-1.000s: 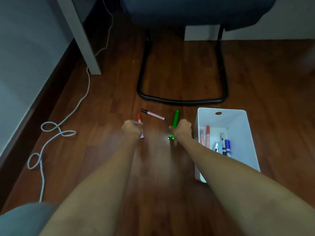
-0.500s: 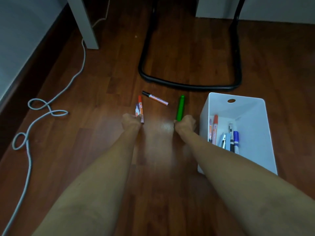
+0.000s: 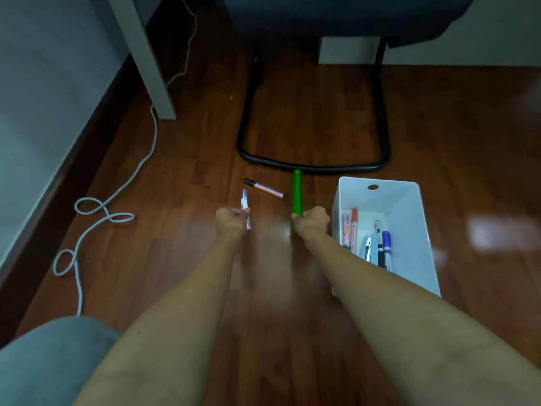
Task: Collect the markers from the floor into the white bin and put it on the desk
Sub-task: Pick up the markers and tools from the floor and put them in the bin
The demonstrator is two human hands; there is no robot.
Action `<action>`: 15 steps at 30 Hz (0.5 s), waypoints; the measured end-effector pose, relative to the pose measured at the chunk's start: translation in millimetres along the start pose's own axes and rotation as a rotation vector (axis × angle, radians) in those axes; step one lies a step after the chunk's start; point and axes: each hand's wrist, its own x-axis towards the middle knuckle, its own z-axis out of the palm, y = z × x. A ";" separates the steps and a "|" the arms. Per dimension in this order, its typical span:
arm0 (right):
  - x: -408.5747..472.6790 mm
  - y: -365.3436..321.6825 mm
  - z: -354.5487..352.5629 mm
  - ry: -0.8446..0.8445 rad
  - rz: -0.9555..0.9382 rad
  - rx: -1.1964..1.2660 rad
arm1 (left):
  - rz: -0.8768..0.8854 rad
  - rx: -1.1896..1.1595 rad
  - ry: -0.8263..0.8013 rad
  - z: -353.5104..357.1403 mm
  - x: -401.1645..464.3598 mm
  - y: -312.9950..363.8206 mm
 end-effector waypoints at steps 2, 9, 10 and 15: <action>-8.8 -14.6 -11.2 0.020 -0.014 0.026 | 0.056 0.034 0.000 -4.7 -15.3 23.1; -18.1 -43.5 -75.4 0.141 -0.113 0.053 | 0.193 -0.006 -0.106 20.3 -62.8 108.0; -18.0 -41.4 -87.1 0.163 -0.114 0.064 | 0.203 -0.030 -0.130 30.3 -70.2 116.5; -21.6 -11.8 -133.6 0.246 -0.080 0.084 | 0.220 -0.037 -0.229 77.9 -107.5 131.1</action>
